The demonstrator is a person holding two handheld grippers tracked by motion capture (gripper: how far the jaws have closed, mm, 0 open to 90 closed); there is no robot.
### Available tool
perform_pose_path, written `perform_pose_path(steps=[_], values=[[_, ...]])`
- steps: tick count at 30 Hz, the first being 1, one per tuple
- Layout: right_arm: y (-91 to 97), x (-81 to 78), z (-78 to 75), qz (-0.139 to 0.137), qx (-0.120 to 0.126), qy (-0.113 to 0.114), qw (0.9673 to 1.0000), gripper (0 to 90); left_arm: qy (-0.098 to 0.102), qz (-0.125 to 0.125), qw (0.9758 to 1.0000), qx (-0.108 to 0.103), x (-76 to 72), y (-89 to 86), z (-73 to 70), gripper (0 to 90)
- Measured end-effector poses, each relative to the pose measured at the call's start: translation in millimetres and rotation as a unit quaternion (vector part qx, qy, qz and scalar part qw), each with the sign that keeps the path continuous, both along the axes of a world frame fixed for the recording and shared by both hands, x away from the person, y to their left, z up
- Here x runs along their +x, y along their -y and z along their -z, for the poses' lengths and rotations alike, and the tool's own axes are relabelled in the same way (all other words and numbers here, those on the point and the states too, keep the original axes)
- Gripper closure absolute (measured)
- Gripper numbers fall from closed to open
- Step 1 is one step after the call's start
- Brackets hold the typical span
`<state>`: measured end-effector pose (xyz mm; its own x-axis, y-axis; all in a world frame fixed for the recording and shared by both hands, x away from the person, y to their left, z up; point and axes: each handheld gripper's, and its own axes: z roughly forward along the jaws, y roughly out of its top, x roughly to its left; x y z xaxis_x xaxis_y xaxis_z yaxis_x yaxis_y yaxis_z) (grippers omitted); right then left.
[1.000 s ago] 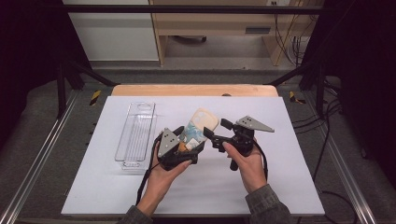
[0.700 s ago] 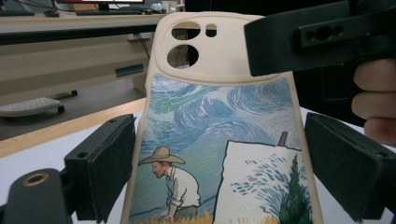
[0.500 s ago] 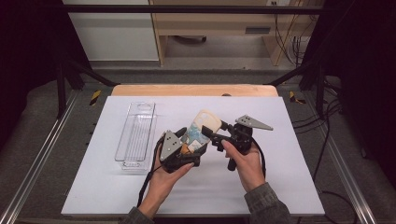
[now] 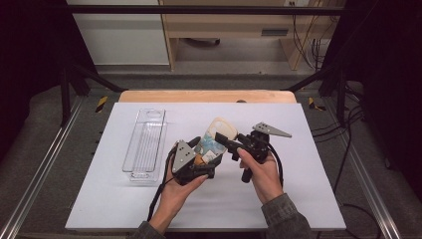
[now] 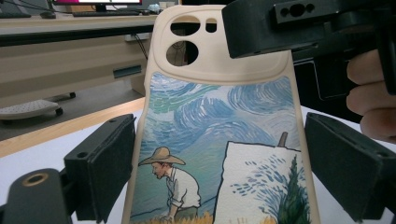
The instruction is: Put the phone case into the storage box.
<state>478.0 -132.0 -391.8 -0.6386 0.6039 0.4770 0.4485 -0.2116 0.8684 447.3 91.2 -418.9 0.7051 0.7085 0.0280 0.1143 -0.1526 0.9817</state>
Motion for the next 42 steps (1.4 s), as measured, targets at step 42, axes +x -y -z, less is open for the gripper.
perform_pose_path(steps=[42], values=[[-23.0, -16.6, -7.9, -0.040, -0.123, 0.104, 0.9862, 79.8, -0.040, 0.011, 0.9991, -0.009, 8.7, 1.0, 13.1, 1.8]])
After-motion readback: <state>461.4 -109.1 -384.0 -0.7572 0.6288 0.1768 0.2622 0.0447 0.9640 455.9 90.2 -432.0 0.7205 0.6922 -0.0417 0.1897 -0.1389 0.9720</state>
